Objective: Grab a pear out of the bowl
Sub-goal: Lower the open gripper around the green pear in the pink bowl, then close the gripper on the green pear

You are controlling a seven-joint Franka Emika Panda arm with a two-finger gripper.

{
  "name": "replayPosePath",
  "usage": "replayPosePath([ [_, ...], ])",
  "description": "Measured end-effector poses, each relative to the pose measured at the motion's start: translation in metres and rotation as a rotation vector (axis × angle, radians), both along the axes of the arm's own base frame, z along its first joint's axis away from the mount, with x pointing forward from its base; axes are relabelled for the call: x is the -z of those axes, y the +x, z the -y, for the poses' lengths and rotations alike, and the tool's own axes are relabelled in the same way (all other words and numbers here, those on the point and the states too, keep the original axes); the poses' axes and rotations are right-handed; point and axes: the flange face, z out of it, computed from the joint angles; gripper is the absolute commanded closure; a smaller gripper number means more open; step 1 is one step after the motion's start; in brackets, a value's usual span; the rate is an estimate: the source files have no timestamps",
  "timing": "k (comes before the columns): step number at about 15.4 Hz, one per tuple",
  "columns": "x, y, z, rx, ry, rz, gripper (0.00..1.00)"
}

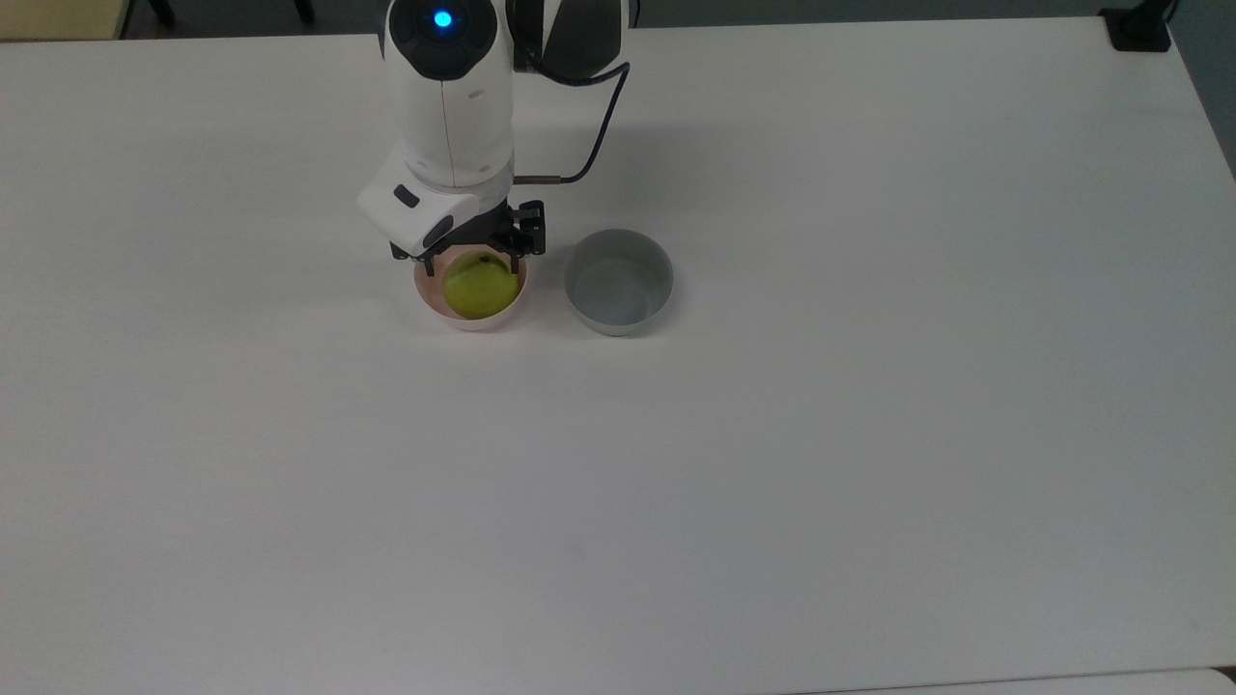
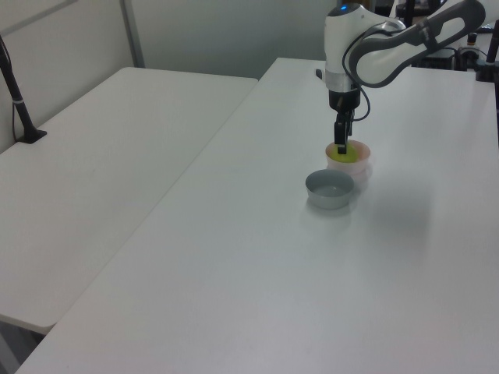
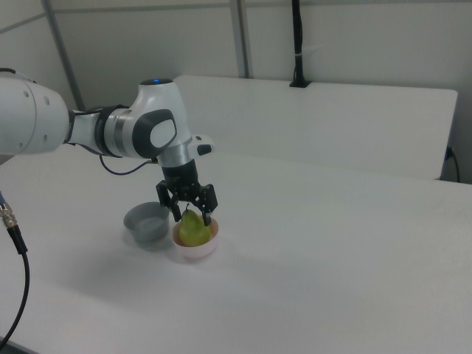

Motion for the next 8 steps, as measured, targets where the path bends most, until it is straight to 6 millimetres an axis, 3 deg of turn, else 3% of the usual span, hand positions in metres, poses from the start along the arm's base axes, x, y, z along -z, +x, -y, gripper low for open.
replayPosePath([
  [8,0.0093,0.0011,-0.0012,-0.011,0.0,-0.01,0.2],
])
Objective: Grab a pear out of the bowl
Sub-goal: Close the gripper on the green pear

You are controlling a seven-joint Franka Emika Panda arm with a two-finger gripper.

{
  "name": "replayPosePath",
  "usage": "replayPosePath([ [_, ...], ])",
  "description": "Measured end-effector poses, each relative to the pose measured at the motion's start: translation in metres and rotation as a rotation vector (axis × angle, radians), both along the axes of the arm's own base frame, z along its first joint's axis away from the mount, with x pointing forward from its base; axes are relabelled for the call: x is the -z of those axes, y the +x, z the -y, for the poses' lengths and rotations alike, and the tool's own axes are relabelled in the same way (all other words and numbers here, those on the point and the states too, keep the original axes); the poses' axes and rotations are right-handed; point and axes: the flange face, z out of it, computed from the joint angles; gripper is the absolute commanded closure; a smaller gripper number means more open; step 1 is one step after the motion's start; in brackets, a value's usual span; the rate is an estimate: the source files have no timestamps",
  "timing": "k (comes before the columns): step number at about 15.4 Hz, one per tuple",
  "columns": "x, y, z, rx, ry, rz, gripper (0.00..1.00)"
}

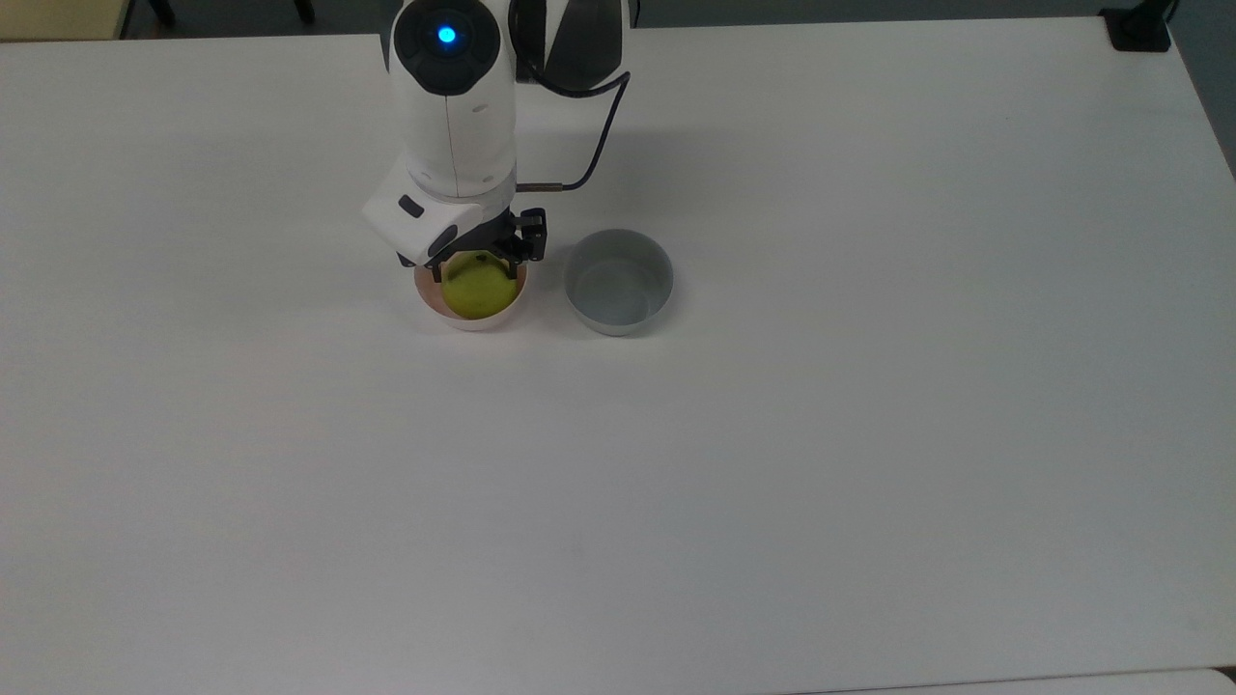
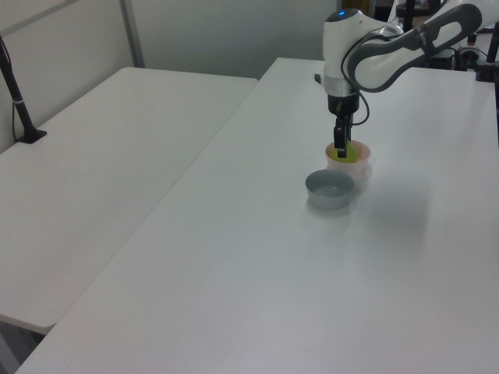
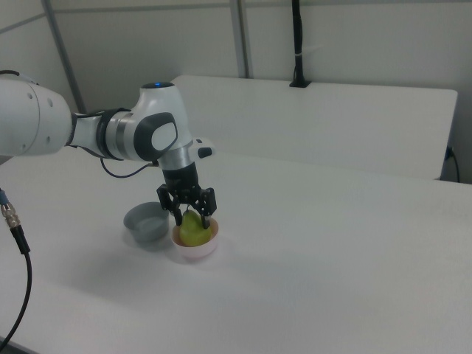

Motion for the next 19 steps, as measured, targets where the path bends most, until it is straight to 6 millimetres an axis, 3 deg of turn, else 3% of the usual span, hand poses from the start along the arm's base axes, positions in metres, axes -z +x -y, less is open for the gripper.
replayPosePath([
  [8,0.0067,0.0005,-0.004,-0.009,-0.001,-0.009,0.21],
  [13,0.0052,0.001,-0.0072,-0.015,-0.002,-0.006,0.51],
  [19,0.005,0.0011,-0.0073,-0.015,-0.002,-0.006,0.51],
])
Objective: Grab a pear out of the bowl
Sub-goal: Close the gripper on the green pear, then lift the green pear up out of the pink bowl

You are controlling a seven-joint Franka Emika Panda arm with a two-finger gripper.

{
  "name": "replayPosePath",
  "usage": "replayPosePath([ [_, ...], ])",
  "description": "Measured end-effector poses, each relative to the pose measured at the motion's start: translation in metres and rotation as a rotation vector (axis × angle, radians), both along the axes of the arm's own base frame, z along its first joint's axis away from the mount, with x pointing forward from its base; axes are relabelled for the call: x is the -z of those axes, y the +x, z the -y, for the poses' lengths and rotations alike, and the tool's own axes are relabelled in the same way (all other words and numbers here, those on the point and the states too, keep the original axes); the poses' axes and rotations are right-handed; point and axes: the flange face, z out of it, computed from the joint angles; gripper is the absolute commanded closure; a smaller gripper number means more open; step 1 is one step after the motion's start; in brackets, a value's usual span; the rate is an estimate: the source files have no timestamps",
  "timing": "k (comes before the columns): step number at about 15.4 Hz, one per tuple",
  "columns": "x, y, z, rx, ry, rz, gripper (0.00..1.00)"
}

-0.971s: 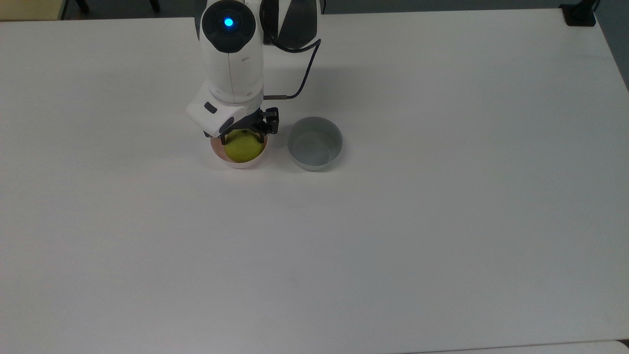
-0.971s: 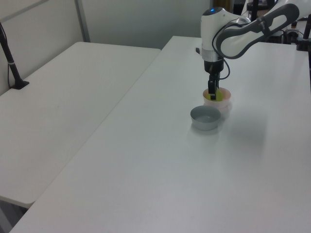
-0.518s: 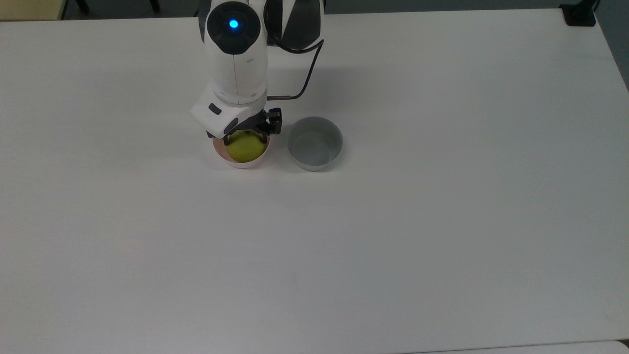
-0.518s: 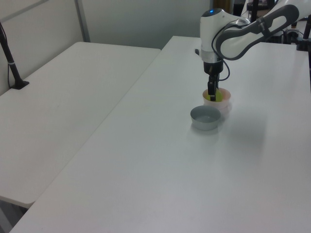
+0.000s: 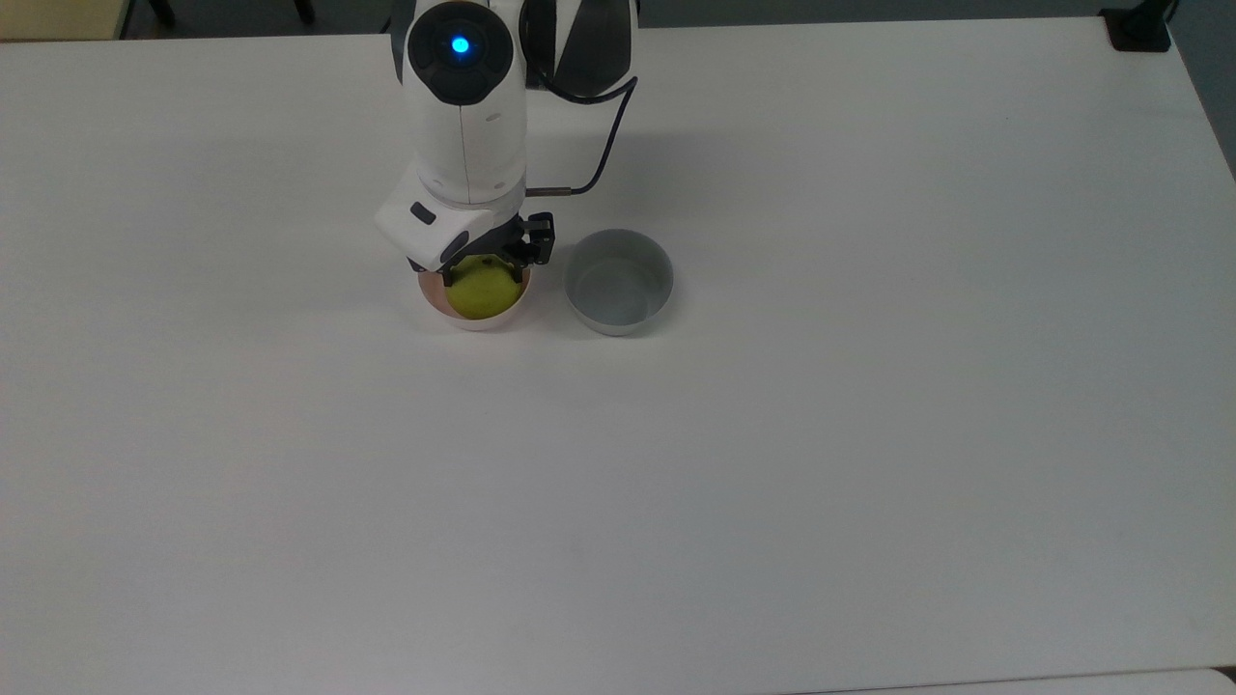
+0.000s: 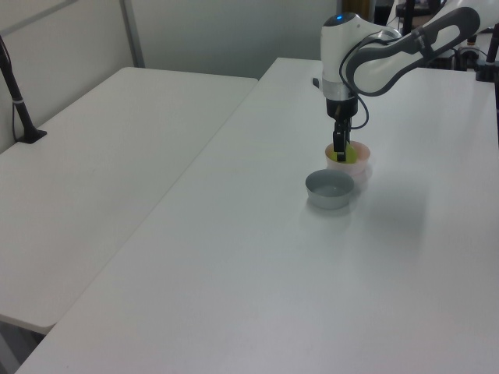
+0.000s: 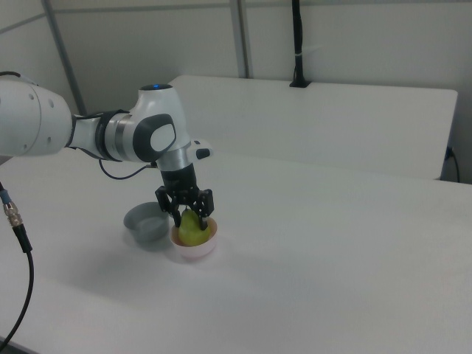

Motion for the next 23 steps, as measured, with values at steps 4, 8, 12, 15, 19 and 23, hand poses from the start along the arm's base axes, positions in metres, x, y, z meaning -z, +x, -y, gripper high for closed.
replayPosePath([
  [4,-0.001,0.0,0.0,0.0,0.0,0.001,0.51],
  [8,-0.011,0.0,0.0,0.0,0.0,0.015,0.51],
  [12,-0.038,-0.006,0.001,0.004,-0.001,0.025,0.51],
  [15,-0.062,-0.01,0.001,0.006,-0.001,0.052,0.51],
  [19,-0.097,-0.011,0.001,0.019,0.008,0.056,0.51],
  [23,-0.115,-0.007,0.009,0.037,0.011,0.074,0.51],
])
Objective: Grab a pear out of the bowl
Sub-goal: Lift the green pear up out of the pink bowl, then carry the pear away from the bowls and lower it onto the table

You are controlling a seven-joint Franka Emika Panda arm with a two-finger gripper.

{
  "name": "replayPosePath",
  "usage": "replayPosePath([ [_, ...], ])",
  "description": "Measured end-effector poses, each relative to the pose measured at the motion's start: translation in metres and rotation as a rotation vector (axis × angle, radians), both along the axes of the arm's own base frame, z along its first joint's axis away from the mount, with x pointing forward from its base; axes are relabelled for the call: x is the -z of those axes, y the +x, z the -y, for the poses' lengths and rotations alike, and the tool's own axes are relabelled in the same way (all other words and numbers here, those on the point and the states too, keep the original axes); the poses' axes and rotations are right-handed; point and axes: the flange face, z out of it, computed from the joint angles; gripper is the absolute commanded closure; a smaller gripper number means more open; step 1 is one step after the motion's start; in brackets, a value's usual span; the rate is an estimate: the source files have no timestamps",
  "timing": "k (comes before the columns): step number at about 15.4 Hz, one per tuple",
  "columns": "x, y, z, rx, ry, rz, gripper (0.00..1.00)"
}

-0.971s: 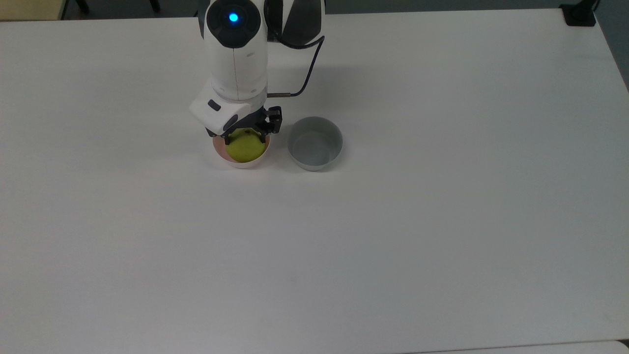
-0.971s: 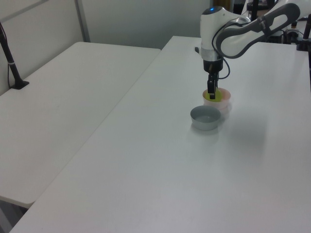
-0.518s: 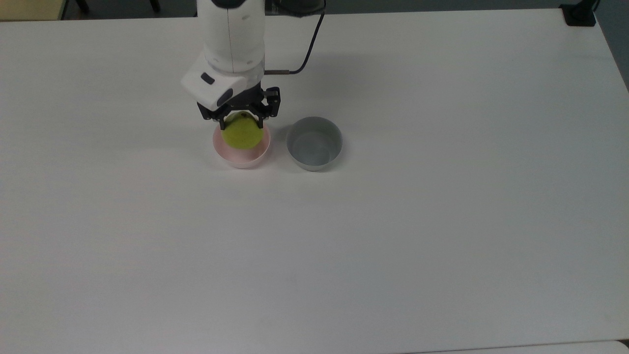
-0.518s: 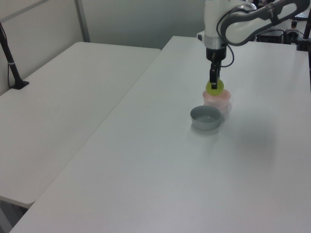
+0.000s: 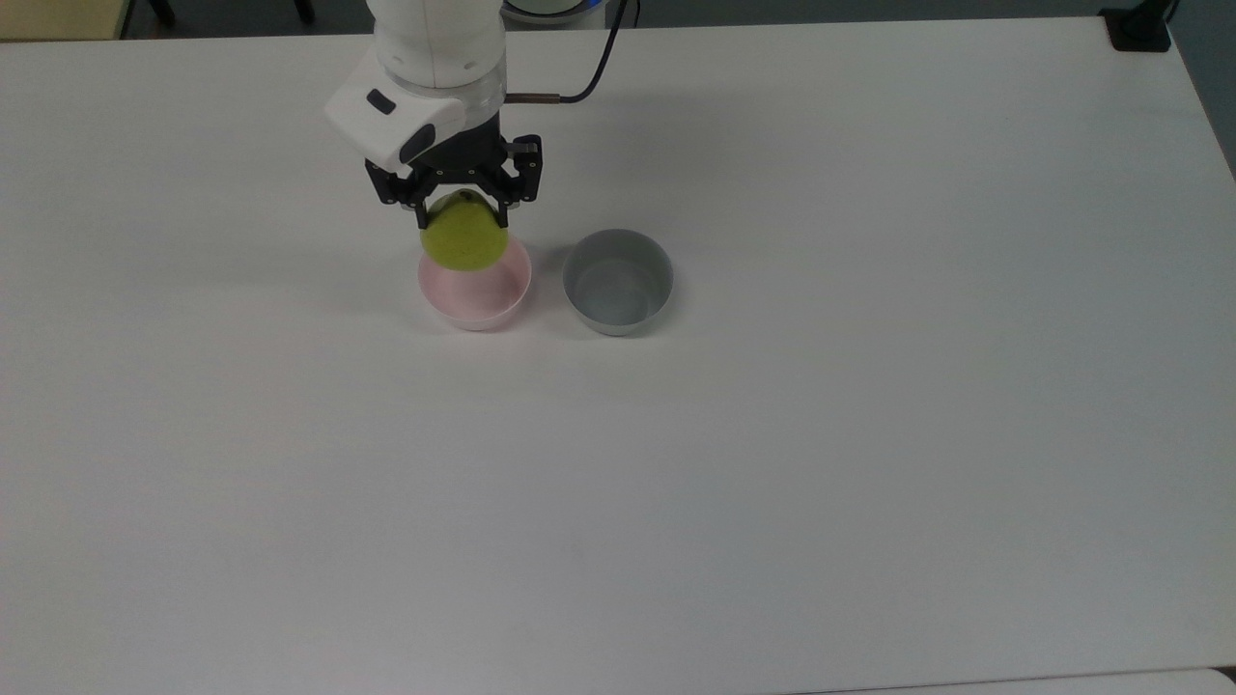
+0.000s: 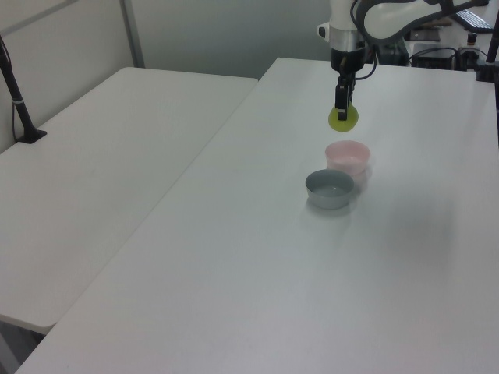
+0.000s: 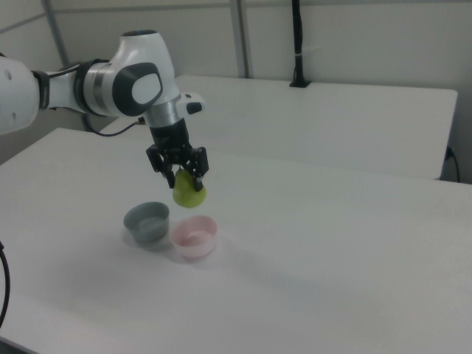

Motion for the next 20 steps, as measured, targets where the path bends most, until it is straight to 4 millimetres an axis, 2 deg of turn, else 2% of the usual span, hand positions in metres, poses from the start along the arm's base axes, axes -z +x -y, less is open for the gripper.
replayPosePath([
  [3,0.004,0.0,0.024,0.023,-0.001,-0.008,0.51],
  [9,0.01,-0.001,0.109,0.059,-0.009,0.037,0.51],
  [13,0.023,0.007,0.149,0.088,-0.019,0.077,0.51],
  [16,0.041,0.015,0.164,0.102,-0.022,0.088,0.51],
  [20,0.068,0.02,0.166,0.1,-0.02,0.064,0.5],
])
